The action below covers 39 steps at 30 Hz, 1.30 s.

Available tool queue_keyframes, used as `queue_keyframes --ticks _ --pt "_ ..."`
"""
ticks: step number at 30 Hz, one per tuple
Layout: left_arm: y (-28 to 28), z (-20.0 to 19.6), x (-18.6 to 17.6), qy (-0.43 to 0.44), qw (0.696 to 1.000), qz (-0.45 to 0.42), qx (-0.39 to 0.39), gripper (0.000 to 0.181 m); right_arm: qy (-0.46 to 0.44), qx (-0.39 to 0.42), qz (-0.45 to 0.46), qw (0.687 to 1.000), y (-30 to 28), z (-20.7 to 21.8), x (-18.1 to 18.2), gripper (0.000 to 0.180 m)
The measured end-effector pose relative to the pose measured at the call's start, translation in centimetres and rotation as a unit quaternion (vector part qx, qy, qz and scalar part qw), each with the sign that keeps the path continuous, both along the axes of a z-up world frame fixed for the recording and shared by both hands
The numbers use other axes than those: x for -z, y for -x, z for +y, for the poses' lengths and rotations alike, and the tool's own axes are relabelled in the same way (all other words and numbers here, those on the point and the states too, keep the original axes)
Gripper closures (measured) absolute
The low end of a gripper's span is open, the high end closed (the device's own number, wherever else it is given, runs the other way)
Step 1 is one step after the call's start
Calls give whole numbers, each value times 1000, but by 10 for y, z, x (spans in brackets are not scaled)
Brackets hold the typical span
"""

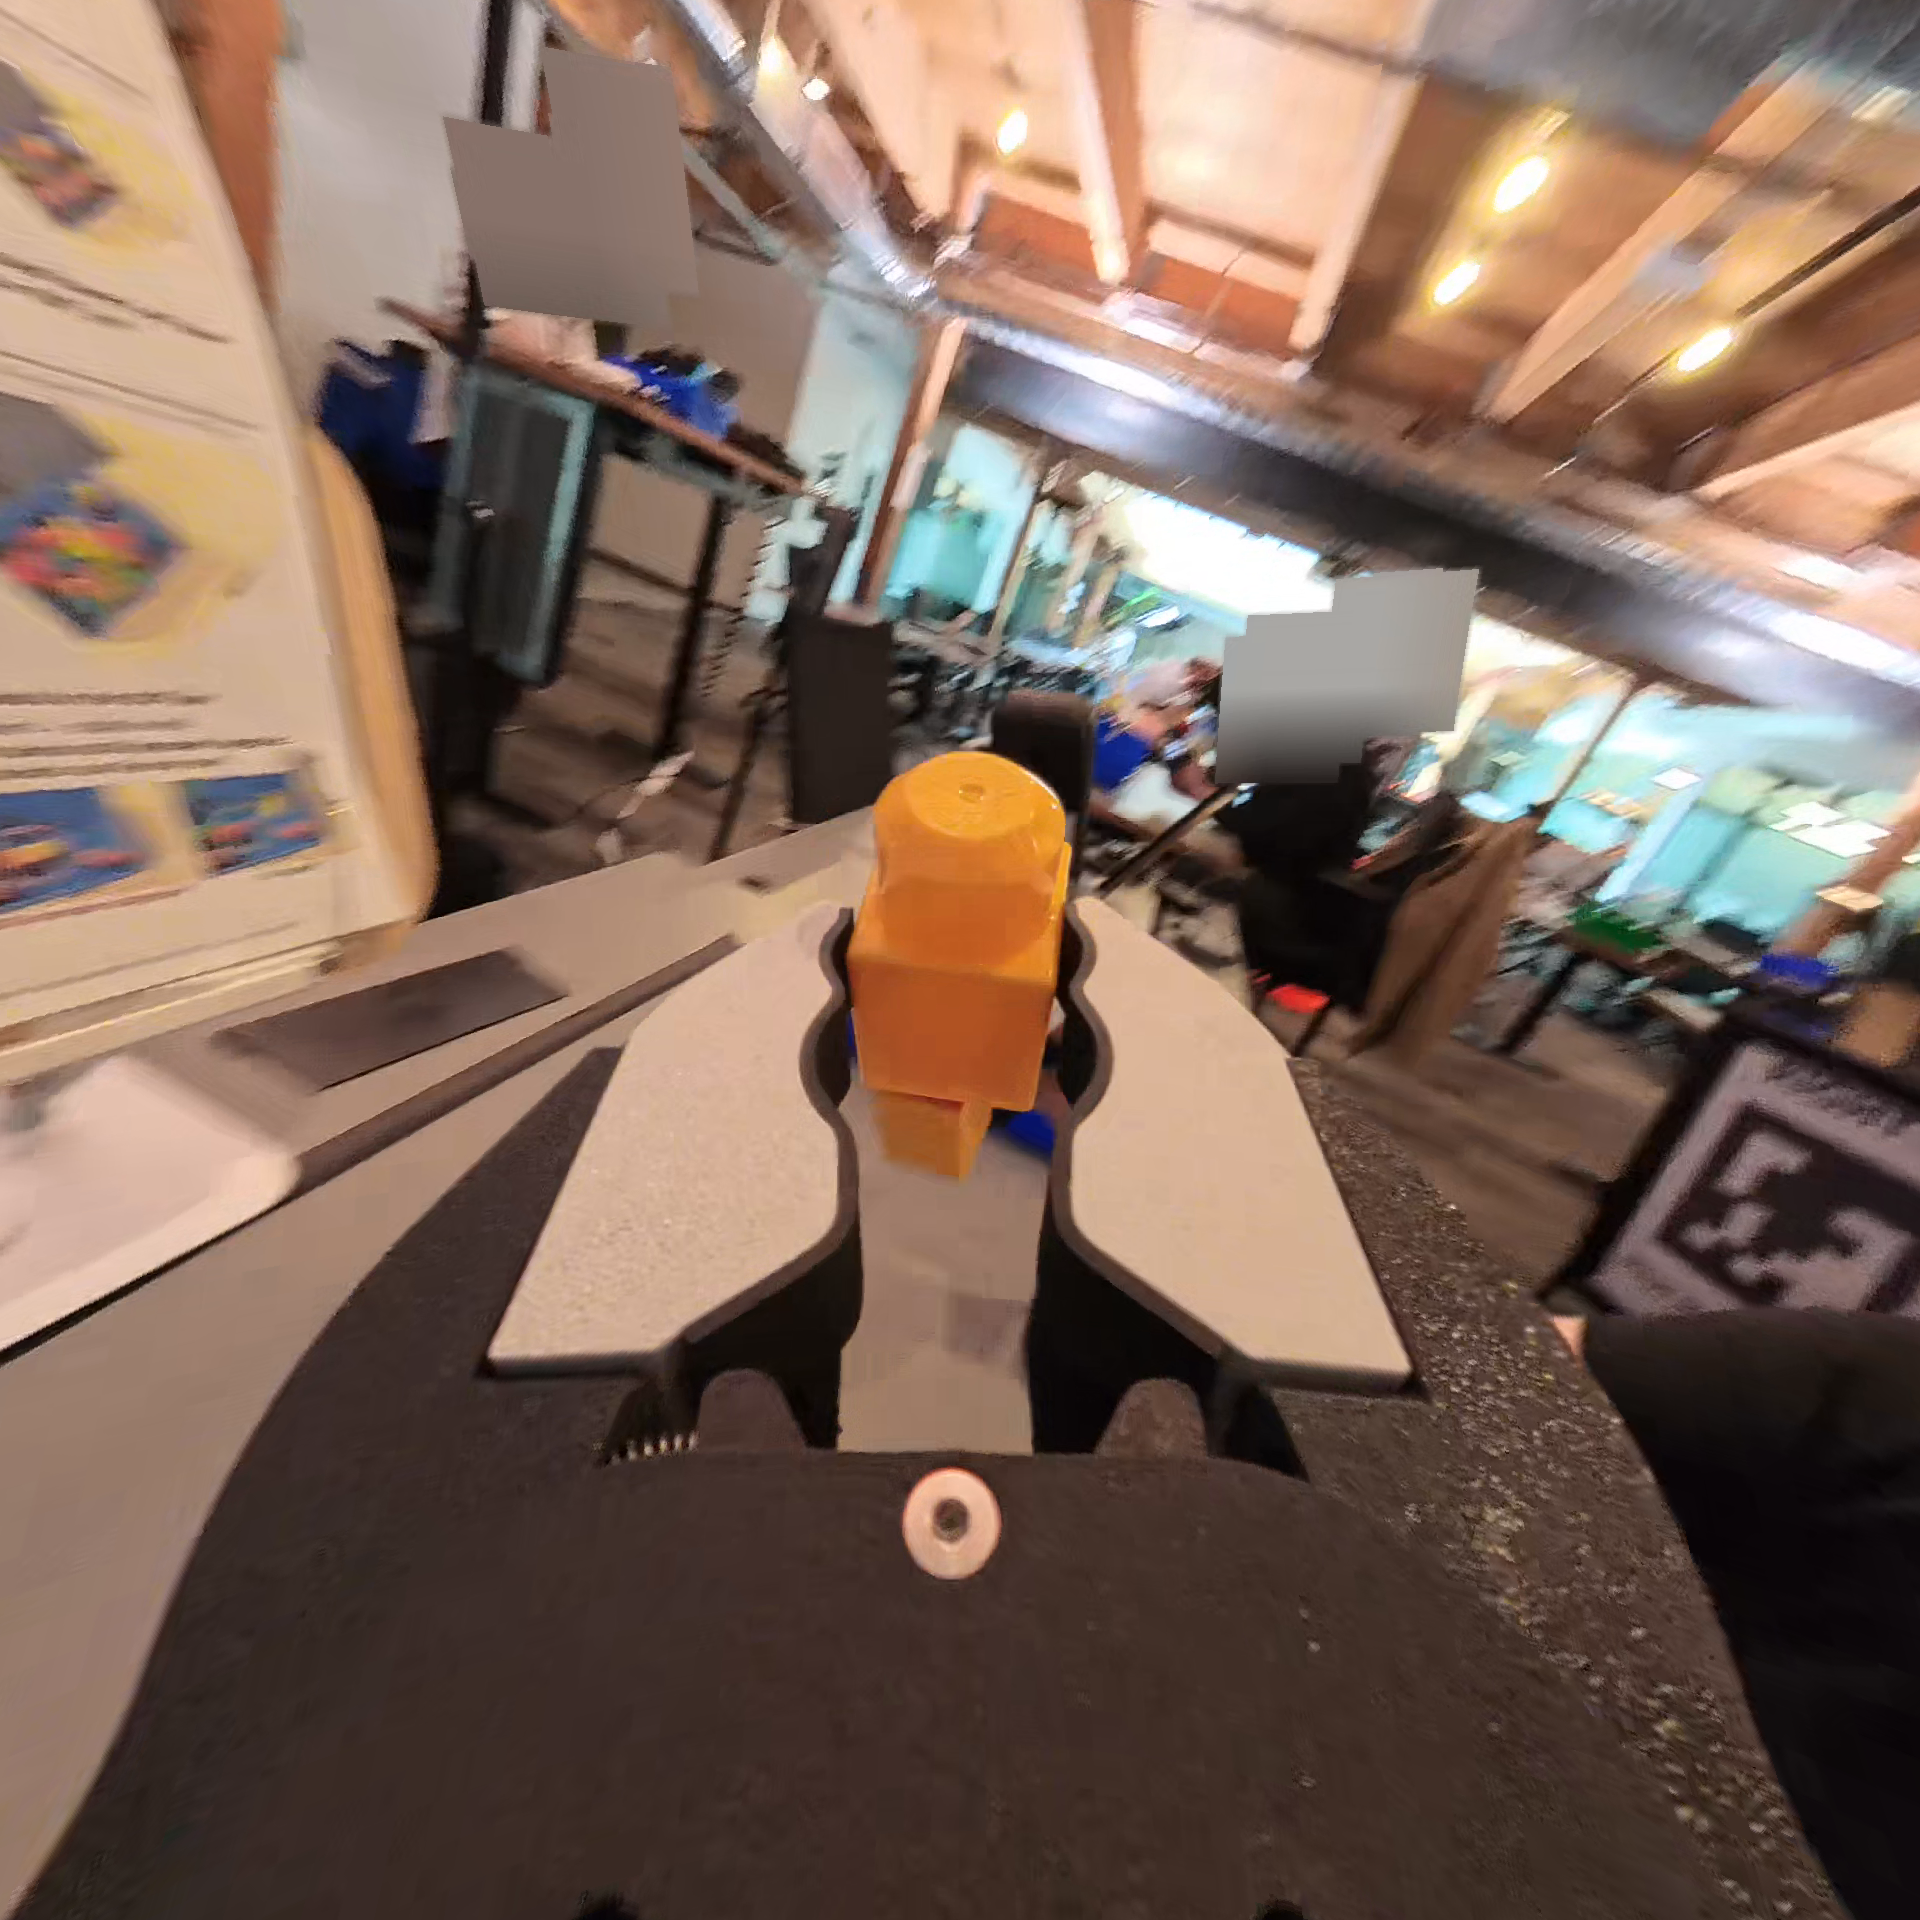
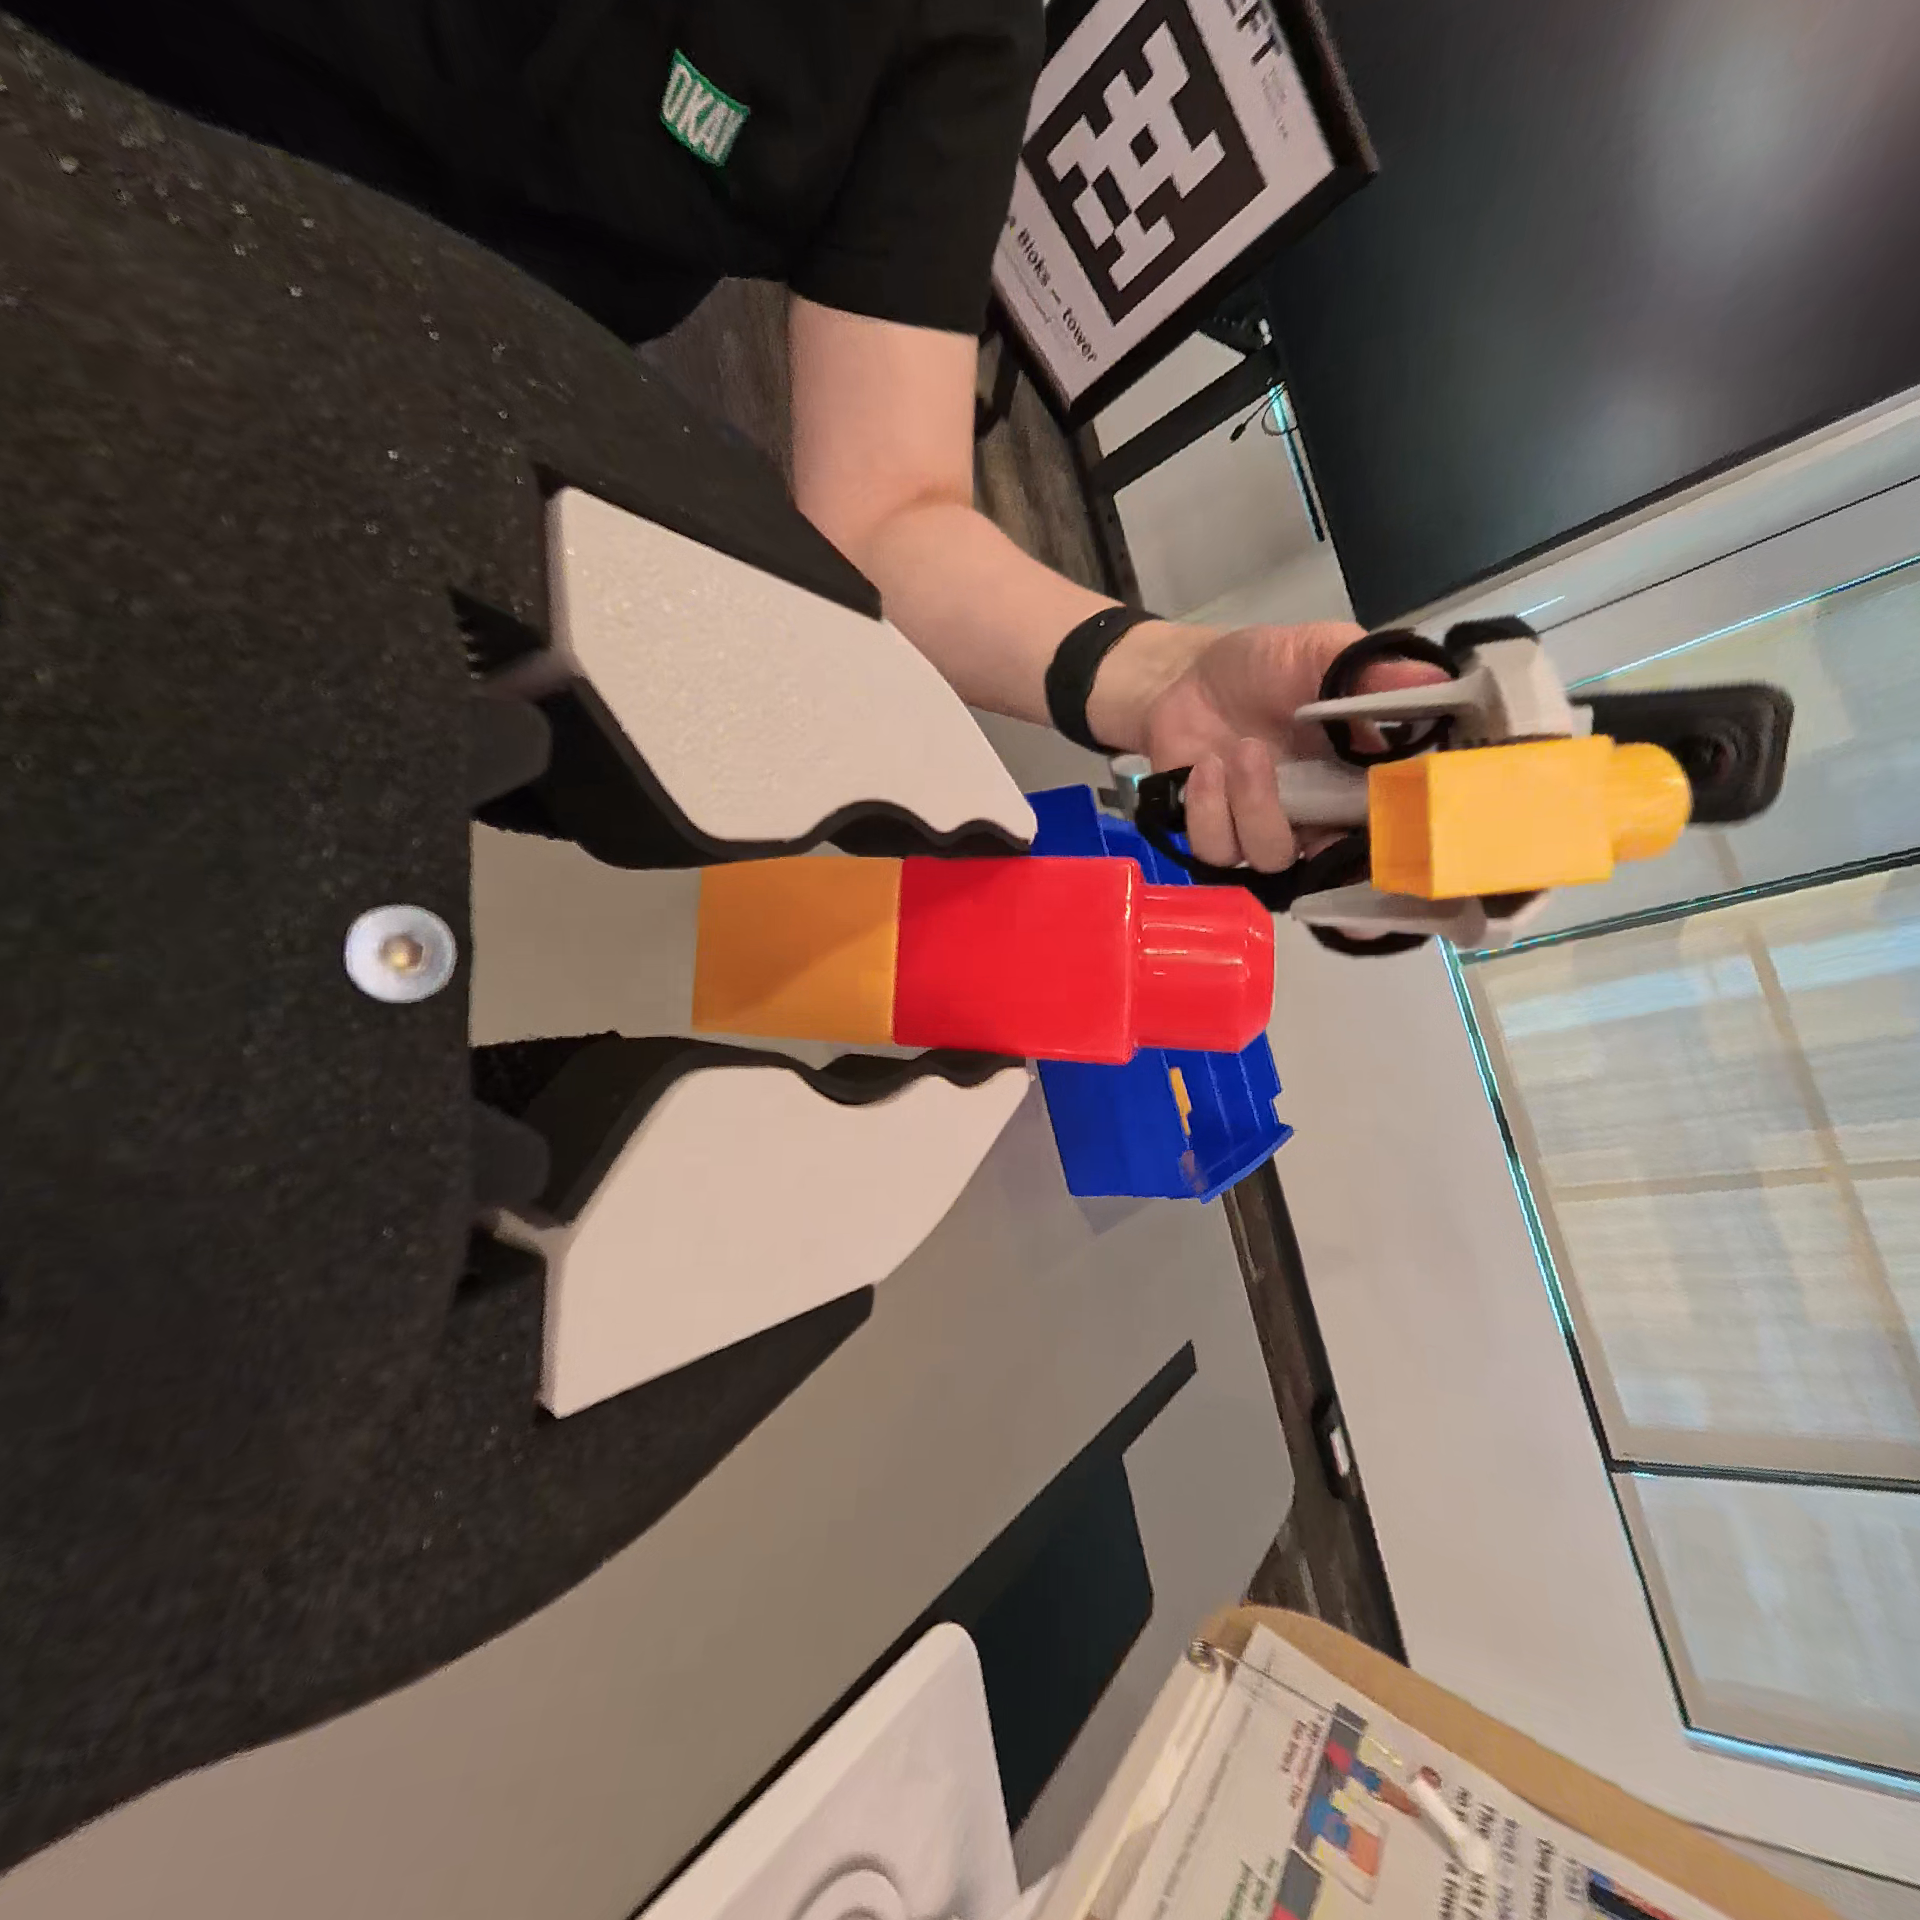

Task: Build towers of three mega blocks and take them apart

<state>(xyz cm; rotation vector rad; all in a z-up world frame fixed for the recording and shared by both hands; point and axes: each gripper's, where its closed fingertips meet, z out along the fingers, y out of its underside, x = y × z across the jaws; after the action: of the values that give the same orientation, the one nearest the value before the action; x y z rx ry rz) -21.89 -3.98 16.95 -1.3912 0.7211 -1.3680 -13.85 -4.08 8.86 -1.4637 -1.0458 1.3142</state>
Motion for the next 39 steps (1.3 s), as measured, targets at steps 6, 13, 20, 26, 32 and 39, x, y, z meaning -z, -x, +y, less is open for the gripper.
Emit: queue_keyframes --ticks 6,13,20,26,32,39 --pt "-30 -3 4 -15 999 -9 36 144 -38 -18 -24 999 5 -18 -8 145" --pt "-36 -8 12 -29 998 8 49 144 -8 -80 7 997 16 -28 -5 145" --pt "-41 -12 21 -22 998 18 60 144 0 -91 -4 996 24 -34 1 145" --pt "-55 -15 33 -7 996 47 75 144 -8 -77 -8 997 26 -30 3 145" --pt "-53 -12 40 -14 995 70 69 144 -5 -72 1 997 24 -25 3 145" --pt "-55 -16 57 -31 988 131 82 145 -8 -79 -24 997 19 -25 13 145"
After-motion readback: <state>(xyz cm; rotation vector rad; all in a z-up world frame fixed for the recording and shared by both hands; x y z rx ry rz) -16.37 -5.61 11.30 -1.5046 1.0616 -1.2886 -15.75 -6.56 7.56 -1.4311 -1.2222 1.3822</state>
